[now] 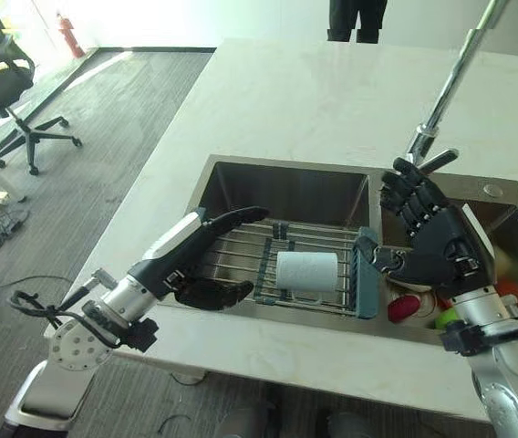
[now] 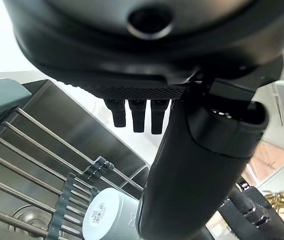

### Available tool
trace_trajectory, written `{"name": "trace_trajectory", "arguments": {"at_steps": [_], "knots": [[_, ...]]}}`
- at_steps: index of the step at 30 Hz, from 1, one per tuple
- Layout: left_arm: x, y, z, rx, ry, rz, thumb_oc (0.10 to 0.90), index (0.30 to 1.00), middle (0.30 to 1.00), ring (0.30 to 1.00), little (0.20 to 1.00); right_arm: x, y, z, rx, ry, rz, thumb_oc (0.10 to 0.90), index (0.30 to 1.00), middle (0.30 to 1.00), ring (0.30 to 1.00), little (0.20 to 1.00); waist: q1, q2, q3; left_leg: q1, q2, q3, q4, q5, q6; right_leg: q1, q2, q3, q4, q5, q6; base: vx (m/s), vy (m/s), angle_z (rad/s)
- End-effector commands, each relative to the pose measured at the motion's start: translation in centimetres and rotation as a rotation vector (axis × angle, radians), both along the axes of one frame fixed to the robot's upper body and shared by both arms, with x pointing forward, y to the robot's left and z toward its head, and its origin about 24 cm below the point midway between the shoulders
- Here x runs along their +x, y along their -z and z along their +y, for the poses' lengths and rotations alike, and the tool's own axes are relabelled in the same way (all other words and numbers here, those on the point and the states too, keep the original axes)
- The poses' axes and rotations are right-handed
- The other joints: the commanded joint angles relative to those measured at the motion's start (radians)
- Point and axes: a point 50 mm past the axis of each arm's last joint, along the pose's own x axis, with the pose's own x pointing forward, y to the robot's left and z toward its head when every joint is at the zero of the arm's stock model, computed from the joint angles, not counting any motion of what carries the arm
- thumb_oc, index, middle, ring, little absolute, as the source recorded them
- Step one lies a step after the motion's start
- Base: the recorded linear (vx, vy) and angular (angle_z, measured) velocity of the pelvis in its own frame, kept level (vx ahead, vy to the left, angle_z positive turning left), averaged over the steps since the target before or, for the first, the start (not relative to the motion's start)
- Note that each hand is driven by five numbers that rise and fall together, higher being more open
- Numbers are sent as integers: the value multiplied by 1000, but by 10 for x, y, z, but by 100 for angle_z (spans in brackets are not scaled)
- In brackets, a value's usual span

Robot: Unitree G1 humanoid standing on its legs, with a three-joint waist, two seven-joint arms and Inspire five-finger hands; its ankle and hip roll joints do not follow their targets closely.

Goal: Place the dishes in the dishwasher.

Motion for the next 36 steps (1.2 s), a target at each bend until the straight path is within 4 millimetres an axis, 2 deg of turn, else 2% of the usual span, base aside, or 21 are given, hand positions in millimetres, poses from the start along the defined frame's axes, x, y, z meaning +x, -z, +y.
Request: {"name": "trace_trajectory", "arguments": {"at_steps": [1,8,12,16,30,36], "knots": [[3,-38,-15,-54,56,-209,800,900,900,900,900,5,-42,5,-25,-60,-223,800,900,900,900,900,-21,2,-62,68,80,-6,96,-239,-64,-13,5,-17,-96,43,82,23,12,-9],[17,-36,-21,-99,13,-205,800,900,900,900,900,12,-41,12,-39,-79,-206,800,900,900,900,900,-35,6,-73,83,82,5,96,-249,-63,-6,11,-9,-96,38,80,19,-2,-6],[22,-28,-25,-193,27,-108,800,900,900,900,900,12,-38,17,-44,-90,-189,800,900,900,900,900,-43,10,-78,94,85,13,96,-253,-62,-2,14,-6,-96,37,80,33,-14,-12],[27,-17,-30,-211,36,-22,800,900,900,900,900,13,-36,19,-48,-101,-180,800,900,900,900,900,-50,12,-80,100,87,21,96,-257,-62,0,16,-2,-96,38,80,0,0,0],[38,8,-32,-113,-9,125,800,900,900,900,900,17,-31,21,-61,-115,-149,800,900,900,900,900,-67,13,-82,116,93,44,96,-265,-58,3,23,2,-96,40,81,4,-3,-3],[45,9,-29,-58,-44,130,800,900,900,900,900,18,-30,22,-76,-128,-138,800,900,900,900,900,-78,16,-83,124,96,55,96,-269,-58,6,24,5,-96,40,82,10,-4,-4]]}}
